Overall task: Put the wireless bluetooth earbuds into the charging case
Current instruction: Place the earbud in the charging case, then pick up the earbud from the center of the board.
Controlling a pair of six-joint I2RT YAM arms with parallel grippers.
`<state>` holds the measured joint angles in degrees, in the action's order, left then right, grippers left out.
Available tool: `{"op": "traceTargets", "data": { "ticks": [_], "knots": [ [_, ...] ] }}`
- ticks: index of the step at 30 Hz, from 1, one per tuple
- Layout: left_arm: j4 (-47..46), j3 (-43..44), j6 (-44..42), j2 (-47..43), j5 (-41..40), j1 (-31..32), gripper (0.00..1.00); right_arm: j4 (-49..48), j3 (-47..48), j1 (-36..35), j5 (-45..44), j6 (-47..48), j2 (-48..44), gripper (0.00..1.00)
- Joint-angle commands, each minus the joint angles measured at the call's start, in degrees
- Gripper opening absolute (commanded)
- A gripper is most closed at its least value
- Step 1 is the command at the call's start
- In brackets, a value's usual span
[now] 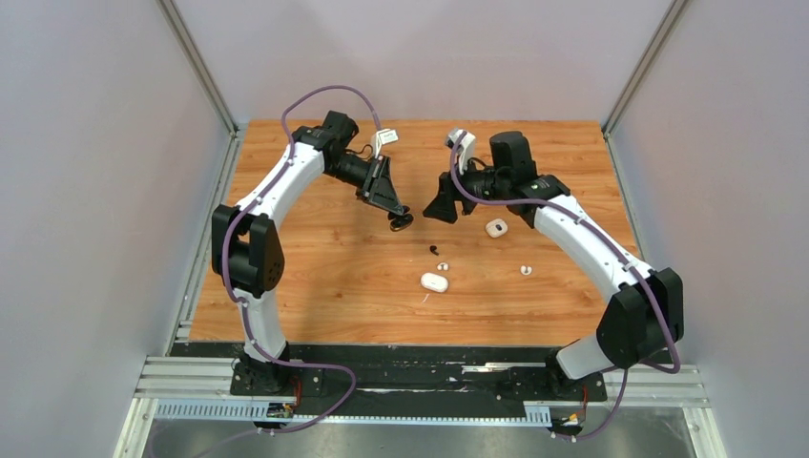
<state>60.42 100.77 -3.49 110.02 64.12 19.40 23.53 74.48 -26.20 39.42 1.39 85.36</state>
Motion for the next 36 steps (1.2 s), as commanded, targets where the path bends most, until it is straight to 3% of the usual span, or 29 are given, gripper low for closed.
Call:
{"op": "traceTargets", "data": {
  "ticks": [1,5,10,13,21,30,36],
  "knots": [
    [-0.1,-0.2,0.8,-3.9,-4.5,-0.7,0.0,3.7,-4.1,0.4,5.4,14.3,-1.4,0.62],
    [0.9,-0.7,0.7,-4.4,-5.9,-1.9,0.0,8.9,-5.5,0.4,7.4,30.7,1.4,0.5],
    [2.6,-1.9,-0.7,-5.1,-5.4,-4.6,0.0,12.5,-6.5,0.8,7.0,57.4,4.9,0.43],
    [3.8,-2.1,-1.8,-5.5,-5.6,-5.8,0.0,16.6,-3.1,0.8,7.2,67.4,10.3,0.41],
    [4.8,-3.6,-3.5,-7.6,-5.8,-6.4,0.0,29.2,13.6,0.7,4.3,73.3,29.2,0.3],
    [4.3,-4.9,-3.6,-8.9,-5.7,-6.4,0.0,32.1,15.6,0.7,0.3,85.3,33.1,0.32],
    [4.2,-4.8,-3.7,-8.9,-5.8,-6.4,0.0,32.6,16.7,0.2,-0.1,86.6,34.9,0.34]
  ]
}}
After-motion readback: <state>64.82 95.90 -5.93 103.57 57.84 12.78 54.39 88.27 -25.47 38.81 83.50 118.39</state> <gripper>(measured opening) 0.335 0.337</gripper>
